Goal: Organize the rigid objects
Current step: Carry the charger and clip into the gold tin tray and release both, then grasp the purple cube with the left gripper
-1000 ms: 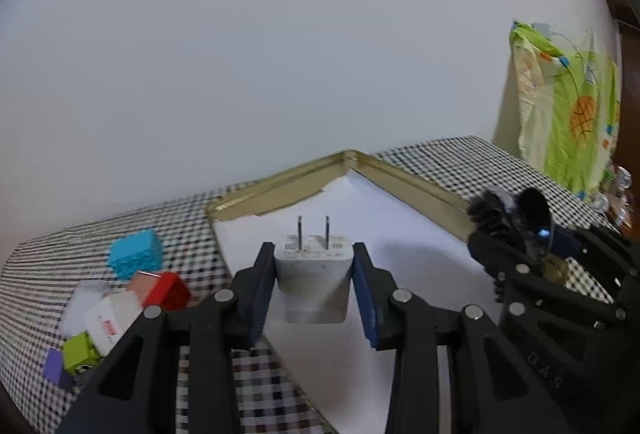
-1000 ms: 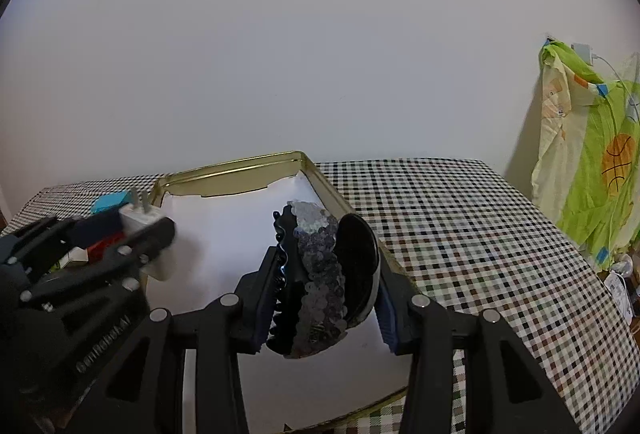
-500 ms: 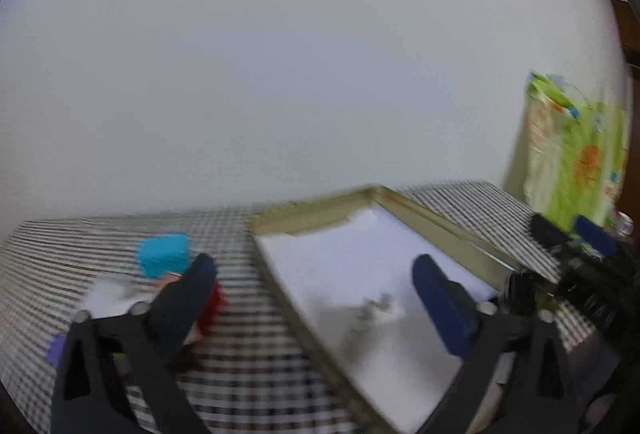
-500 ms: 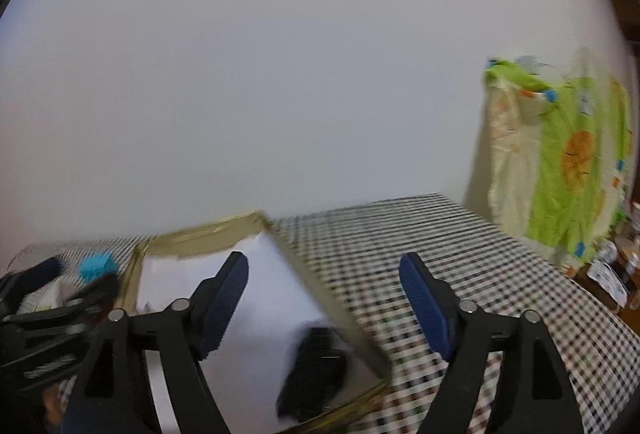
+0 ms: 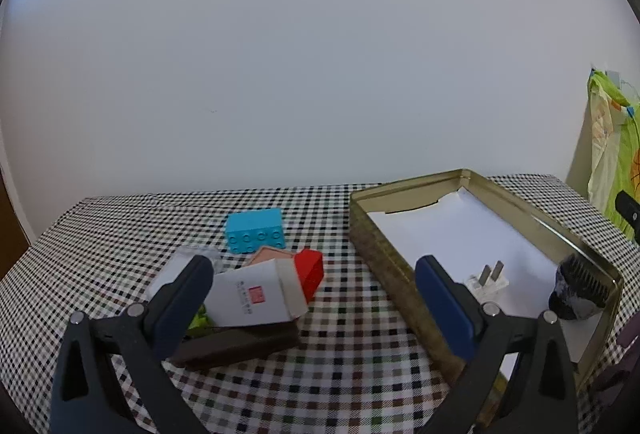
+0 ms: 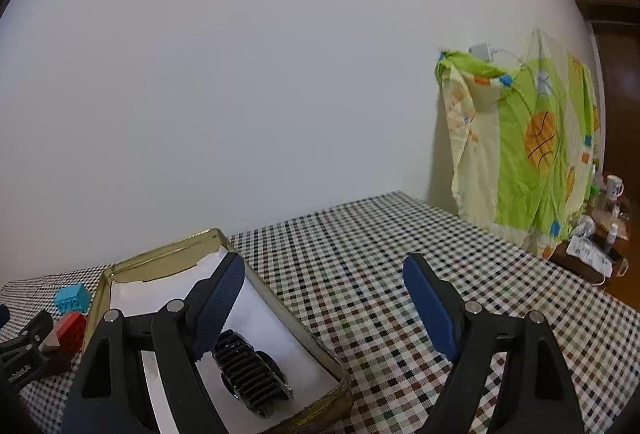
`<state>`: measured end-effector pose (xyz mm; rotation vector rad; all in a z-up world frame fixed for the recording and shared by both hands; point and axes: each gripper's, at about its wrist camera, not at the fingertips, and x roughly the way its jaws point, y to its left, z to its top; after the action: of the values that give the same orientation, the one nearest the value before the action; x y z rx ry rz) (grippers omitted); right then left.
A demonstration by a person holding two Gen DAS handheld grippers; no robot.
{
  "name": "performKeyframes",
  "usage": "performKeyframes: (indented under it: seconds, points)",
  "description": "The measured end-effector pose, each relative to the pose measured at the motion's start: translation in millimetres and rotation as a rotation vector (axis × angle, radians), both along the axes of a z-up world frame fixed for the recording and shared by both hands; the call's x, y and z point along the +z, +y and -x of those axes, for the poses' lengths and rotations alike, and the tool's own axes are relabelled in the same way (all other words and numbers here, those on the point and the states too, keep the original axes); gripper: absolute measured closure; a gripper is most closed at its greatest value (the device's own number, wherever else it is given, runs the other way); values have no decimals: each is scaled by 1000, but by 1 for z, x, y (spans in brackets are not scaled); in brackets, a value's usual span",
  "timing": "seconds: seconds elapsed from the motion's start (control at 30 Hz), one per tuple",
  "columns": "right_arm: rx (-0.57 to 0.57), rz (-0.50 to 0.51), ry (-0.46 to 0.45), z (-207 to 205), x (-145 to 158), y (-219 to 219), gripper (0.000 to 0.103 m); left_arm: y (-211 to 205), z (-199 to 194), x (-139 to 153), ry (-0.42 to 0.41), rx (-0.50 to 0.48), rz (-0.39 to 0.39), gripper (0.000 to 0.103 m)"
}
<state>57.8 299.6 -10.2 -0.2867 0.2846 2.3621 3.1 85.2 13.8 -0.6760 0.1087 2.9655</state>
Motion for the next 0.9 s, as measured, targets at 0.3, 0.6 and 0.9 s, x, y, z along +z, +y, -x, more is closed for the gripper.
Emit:
performKeyframes:
  seconds: [0.3,0.6,0.9]
  points:
    - [-16,-86,-47,0,2,-21,20,-18,-4,-3,-22,14,-15,1]
    - [-10,-82,-23,-8,3,-43,20,-32,-7,-2,-20,26,-9,1]
    - [19,-81,9,-11,7,-69,20,-54,-5,-3,-35,41,-23,1]
